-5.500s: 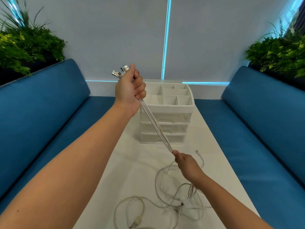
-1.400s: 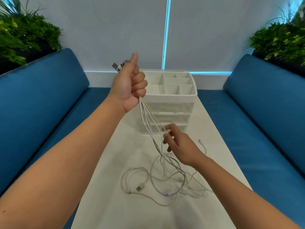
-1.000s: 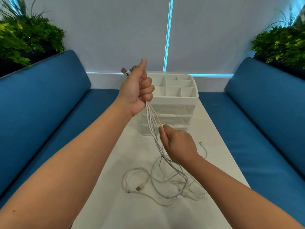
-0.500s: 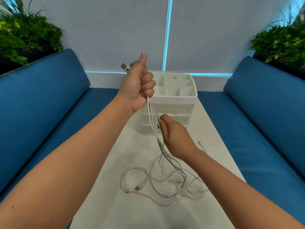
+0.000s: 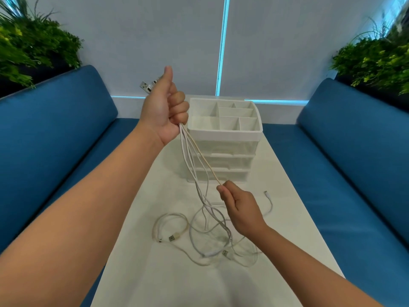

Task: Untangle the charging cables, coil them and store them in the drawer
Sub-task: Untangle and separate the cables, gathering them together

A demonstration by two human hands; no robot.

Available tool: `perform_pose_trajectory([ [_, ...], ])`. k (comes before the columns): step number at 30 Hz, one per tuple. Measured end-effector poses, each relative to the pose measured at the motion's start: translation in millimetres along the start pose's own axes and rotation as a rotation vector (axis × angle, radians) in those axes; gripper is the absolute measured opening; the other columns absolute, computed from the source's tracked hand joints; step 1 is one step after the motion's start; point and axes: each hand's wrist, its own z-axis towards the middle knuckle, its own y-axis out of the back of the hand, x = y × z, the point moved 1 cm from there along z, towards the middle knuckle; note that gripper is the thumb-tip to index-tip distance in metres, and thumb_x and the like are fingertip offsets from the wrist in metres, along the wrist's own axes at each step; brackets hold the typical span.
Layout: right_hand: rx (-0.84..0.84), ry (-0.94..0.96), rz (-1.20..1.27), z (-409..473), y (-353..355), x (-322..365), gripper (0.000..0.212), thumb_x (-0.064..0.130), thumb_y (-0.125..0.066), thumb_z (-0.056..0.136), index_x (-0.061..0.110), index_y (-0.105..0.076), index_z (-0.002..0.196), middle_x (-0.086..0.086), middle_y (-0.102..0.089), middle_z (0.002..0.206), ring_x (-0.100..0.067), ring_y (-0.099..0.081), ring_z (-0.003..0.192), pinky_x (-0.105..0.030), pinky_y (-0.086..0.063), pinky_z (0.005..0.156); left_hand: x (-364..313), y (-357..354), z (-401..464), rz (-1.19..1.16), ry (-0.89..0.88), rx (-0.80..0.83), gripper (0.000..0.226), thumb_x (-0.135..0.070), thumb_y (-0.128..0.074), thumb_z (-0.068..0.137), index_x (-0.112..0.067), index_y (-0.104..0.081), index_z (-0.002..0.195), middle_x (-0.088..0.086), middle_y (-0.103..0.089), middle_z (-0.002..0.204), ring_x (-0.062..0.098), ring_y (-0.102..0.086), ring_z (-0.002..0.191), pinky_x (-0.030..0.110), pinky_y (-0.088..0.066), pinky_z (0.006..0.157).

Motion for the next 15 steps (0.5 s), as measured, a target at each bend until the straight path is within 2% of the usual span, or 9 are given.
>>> perform_pose_trajectory([
  [3, -0.026, 0.006, -0.045, 0.2, 1.6, -2.1, 0.046, 0.055, -0.034, 0.099, 0.025, -0.032, 0.064, 0.009, -0.04, 0.054, -0.01, -0.037, 0.05, -0.025, -0.029, 0.05, 4.1, -1.3, -0.2, 0.012, -0.001, 0.003, 0.055, -0.05, -0.049, 0.1, -0.028, -0.02, 0.059, -0.009, -0.015, 0.052, 0.008, -0.01, 0.046, 0.02, -0.009, 0.038],
  [7, 0.035, -0.029, 0.009, -13.7, 2.6, -23.8, 0.048, 0.058, -0.027, 0.096, 0.023, -0.052, 0.074, 0.008, -0.055, 0.068, -0.01, -0.052, 0.066, -0.025, -0.042, 0.063, -13.3, 0.4, 4.3, -0.045, -0.073, -0.024, 0.056, -0.052, -0.046, 0.1, -0.027, -0.02, 0.057, -0.008, -0.014, 0.052, 0.008, -0.01, 0.045, 0.02, -0.009, 0.038],
  [10, 0.034, -0.054, -0.053, -21.7, 0.9, -33.4, 0.052, 0.06, -0.026, 0.096, 0.02, -0.049, 0.072, 0.009, -0.053, 0.062, -0.008, -0.051, 0.062, -0.02, -0.037, 0.057, -24.5, 3.0, 6.5, -0.01, -0.085, -0.021, 0.055, -0.054, -0.044, 0.1, -0.028, -0.017, 0.06, -0.007, -0.01, 0.057, 0.009, -0.009, 0.046, 0.02, -0.009, 0.037],
  [13, 0.015, -0.098, -0.093, -14.6, -2.2, -32.4, 0.056, 0.056, -0.028, 0.096, 0.01, -0.049, 0.073, -0.002, -0.054, 0.06, -0.018, -0.05, 0.059, -0.033, -0.04, 0.058, -20.8, 1.3, 6.7, 0.003, -0.08, -0.02, 0.055, -0.054, -0.045, 0.1, -0.027, -0.018, 0.06, -0.007, -0.011, 0.056, 0.009, -0.008, 0.046, 0.021, -0.009, 0.038],
  [15, 0.022, -0.113, -0.054, -12.5, -1.1, -35.9, 0.051, 0.052, -0.031, 0.095, 0.01, -0.052, 0.075, 0.002, -0.055, 0.061, -0.014, -0.05, 0.06, -0.028, -0.039, 0.058, -22.3, 1.8, 6.7, -0.014, -0.087, -0.03, 0.057, -0.054, -0.046, 0.1, -0.027, -0.019, 0.058, -0.008, -0.012, 0.054, 0.009, -0.009, 0.046, 0.021, -0.009, 0.038],
])
